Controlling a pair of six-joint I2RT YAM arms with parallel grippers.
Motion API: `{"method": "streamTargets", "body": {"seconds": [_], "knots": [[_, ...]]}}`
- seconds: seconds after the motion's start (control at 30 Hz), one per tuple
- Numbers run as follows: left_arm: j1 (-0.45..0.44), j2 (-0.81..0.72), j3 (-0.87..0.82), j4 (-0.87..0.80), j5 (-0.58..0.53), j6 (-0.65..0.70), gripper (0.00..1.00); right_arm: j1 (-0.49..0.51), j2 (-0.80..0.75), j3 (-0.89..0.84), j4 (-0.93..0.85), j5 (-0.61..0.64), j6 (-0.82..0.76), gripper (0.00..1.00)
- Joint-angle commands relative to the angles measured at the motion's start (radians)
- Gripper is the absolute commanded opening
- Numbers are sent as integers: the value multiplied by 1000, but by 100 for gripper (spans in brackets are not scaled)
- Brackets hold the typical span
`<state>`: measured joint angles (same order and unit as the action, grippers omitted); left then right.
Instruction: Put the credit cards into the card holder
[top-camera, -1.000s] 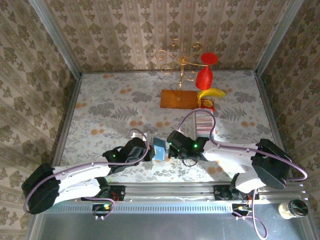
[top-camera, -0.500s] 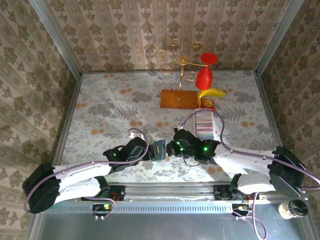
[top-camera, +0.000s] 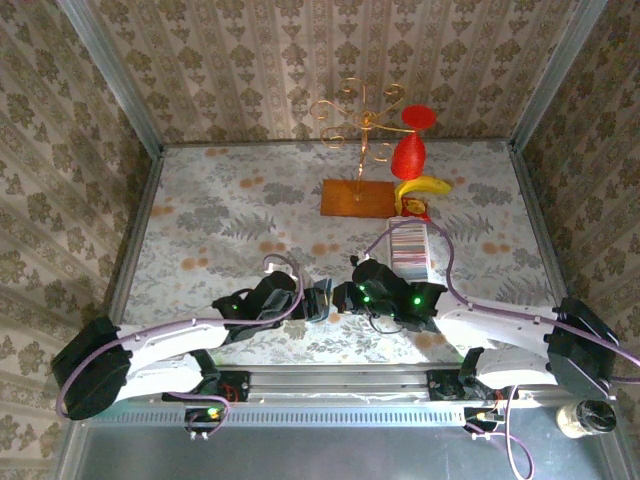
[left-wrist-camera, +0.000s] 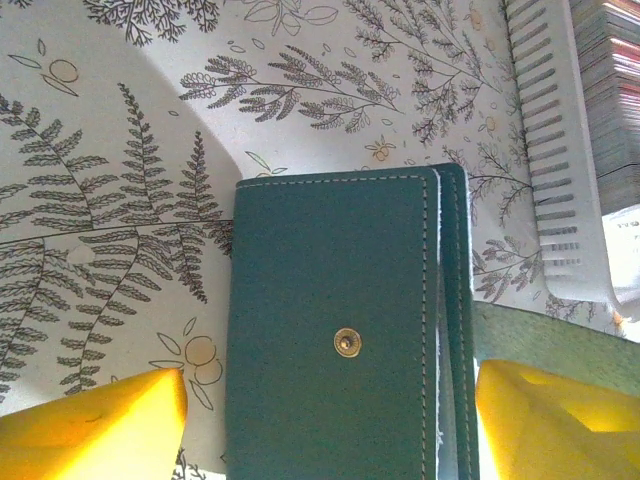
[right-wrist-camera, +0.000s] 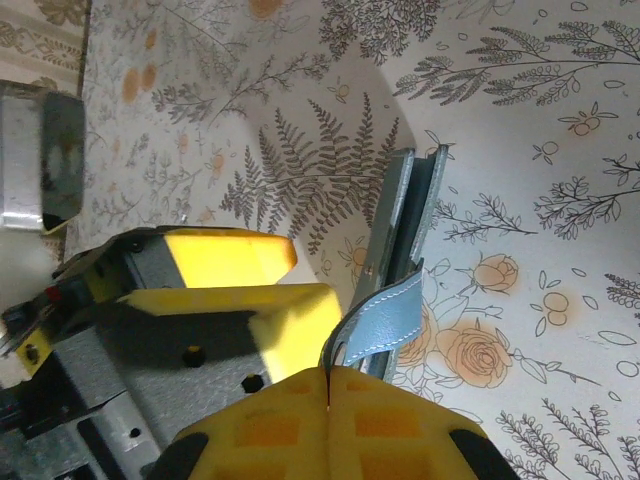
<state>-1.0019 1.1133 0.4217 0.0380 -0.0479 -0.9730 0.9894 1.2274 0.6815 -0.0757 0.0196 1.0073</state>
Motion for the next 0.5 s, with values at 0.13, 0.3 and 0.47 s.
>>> {"method": "streamTargets", "body": {"seconds": [0.13,0.3,0.47], "knots": [[15,28,19,53,50,-6,77,8,-32,-7,25,-6,11,0],[22,33,14,41,54,-6,73,8,-28,-5,19,-2,12,0],[31,26,8,21,45,-6,58,8,-29,-3,6,5,11,0]]}}
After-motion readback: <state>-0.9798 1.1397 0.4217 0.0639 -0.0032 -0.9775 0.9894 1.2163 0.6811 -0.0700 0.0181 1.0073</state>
